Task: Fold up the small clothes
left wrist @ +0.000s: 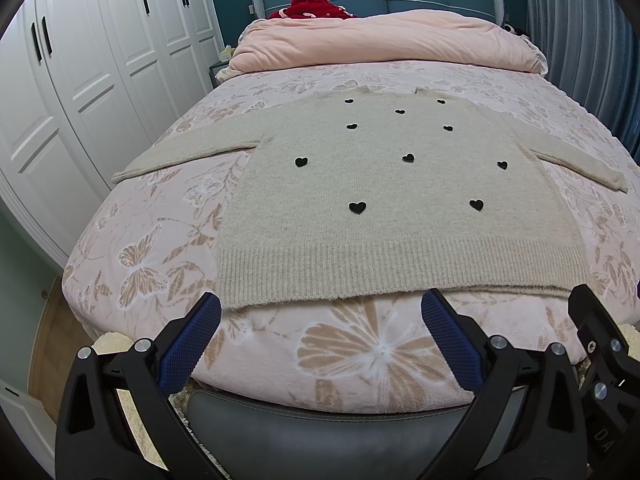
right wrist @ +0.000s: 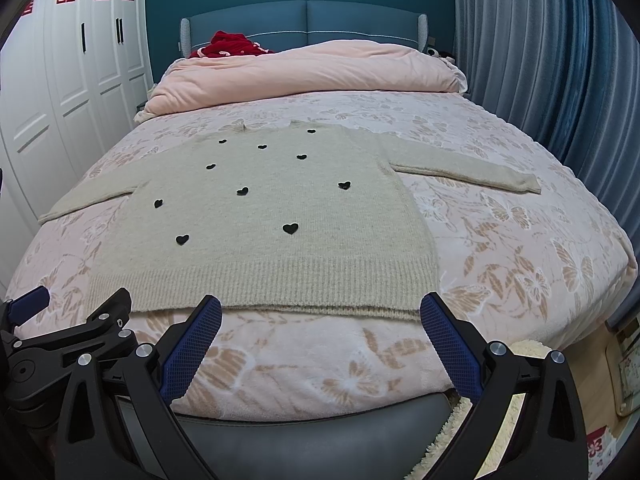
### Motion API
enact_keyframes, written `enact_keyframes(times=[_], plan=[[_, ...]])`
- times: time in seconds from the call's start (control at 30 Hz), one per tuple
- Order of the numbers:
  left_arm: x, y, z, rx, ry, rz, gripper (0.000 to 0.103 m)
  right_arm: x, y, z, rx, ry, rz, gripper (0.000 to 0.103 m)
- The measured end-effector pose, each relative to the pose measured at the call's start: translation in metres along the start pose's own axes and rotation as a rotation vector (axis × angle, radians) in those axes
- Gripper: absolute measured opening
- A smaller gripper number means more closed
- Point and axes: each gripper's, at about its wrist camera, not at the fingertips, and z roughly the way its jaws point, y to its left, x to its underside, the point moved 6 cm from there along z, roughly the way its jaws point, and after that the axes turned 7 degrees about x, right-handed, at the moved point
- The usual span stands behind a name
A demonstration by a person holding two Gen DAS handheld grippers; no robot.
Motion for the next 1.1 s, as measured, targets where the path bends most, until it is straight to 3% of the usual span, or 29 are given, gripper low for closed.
enact_keyframes(times=[0.5, 0.63, 0.77, 0.83, 1.1], plan=[[0.004, 0.003, 0.003, 0.004, 0.012, -0.001, 0.098, 0.005, 0.005, 0.001, -0.002, 0.009, -0.002, 0.098], [0.001, 0.014, 0.011, 0.084, 0.039, -0.09, 0.098, 0.006, -0.007, 0.015, -0.031, 0.032, 0.038, 0.098], [-0.009, 0.046, 0.026, 0.146, 0.072, -0.246, 0.098, -0.012, -0.057, 0.048, -0.062, 0.084, 0.165, 0.098], [-0.015, 0.066, 0.033, 0.126, 0.056, -0.302, 0.098, -0.028, -0.098, 0.072, -0.057, 0.107, 0.268, 0.098], [-0.03, 0.103, 0.068, 0.066, 0.067, -0.358, 0.098, -0.103, -0.26, 0.207, 0.001, 0.17, 0.626, 0.098]])
